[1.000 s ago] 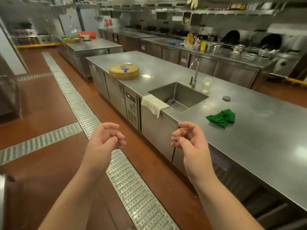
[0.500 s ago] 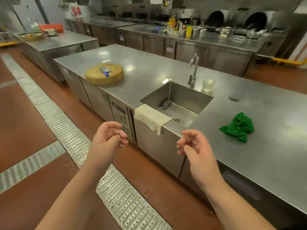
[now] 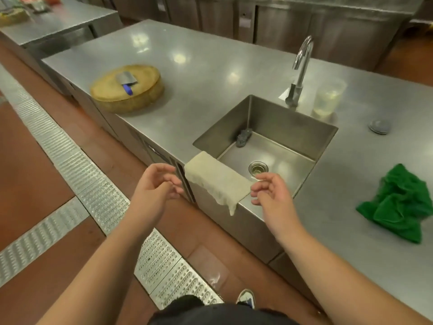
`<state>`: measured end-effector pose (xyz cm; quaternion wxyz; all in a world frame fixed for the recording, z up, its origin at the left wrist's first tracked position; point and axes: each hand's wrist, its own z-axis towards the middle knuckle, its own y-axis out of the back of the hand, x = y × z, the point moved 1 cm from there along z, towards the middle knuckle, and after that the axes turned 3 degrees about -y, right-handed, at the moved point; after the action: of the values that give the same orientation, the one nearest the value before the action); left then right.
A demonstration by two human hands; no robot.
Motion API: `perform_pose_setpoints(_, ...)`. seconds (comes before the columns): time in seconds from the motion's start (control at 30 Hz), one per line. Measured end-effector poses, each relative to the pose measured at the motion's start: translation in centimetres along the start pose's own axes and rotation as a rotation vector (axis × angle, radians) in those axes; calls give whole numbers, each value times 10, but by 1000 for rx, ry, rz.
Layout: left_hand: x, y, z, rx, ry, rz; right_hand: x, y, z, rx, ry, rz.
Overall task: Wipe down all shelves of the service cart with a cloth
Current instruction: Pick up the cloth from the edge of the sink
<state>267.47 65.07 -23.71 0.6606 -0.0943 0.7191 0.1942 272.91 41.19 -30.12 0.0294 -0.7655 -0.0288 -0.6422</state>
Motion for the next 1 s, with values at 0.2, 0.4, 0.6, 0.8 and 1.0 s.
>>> perform_pose_setpoints(0.2,44,-15,100,115,86,60,-34,-18,73,-124,-164,-19)
perform_pose_setpoints(0.4,102,-23,222,278,150,190,-85,-41,124,-328,-353,-68)
perform_pose_setpoints(0.6,140,-34,320,545,236,411,-113,-69,144,-532,-605,-115)
perform_pose_setpoints(0.8,176,-51,366,724,174,640,-129,-97,153,-684,-723,-273)
perform_pose_setpoints(1.0,197,-60,368,723,180,721,-136,-104,161,-781,-726,-220)
